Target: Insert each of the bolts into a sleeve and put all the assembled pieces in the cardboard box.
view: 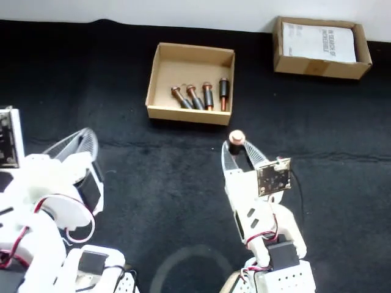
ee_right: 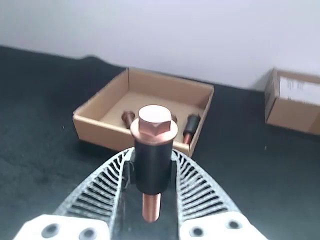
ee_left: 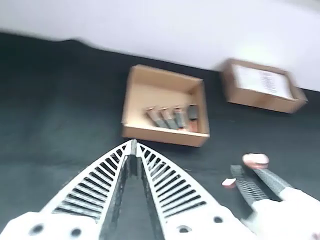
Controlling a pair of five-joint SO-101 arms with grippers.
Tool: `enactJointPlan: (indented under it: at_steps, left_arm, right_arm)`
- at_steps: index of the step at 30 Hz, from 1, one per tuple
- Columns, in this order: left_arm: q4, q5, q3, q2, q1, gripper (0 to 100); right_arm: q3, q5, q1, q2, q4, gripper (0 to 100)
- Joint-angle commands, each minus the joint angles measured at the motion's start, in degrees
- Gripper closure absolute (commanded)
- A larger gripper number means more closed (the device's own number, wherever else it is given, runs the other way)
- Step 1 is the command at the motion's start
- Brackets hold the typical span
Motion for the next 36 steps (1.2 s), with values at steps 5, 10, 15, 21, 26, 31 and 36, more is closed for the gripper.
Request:
enactJointPlan:
  at_steps: [5, 10, 15, 21, 26, 31, 36]
  left_arm:
    - [-5.1, -0.26, 25.1, -14.02, -12.7, 99]
    - [-20.92, -0.26, 48.13, -27.56, -20.09, 99]
    - [-37.89, -0.26, 69.76, -41.1, -23.6, 99]
    - [-53.98, 0.09, 80.4, -38.64, -27.12, 99]
    - [-61.19, -0.09, 86.9, -38.64, -27.12, 99]
    - [-61.63, 0.18, 86.99, -38.55, -27.03, 99]
    - [-59.34, 0.18, 86.99, -38.11, -26.95, 99]
  right_arm:
    - [-23.69, -0.26, 2.95, 22.46, -0.04, 99.1]
    - [-38.99, -0.35, 3.3, 40.75, -0.04, 99.1]
    - [-53.58, -0.53, 2.86, 55.96, 5.67, 99.1]
    - [-71.43, -5.63, 2.86, 71.08, 16.22, 99.1]
    - [-81.63, -5.71, 2.77, 83.03, 18.33, 99.1]
    - [-89.01, -5.71, 2.77, 94.9, 19.12, 99.1]
    - [-100.18, -5.71, 2.15, 108.09, 23.96, 99.1]
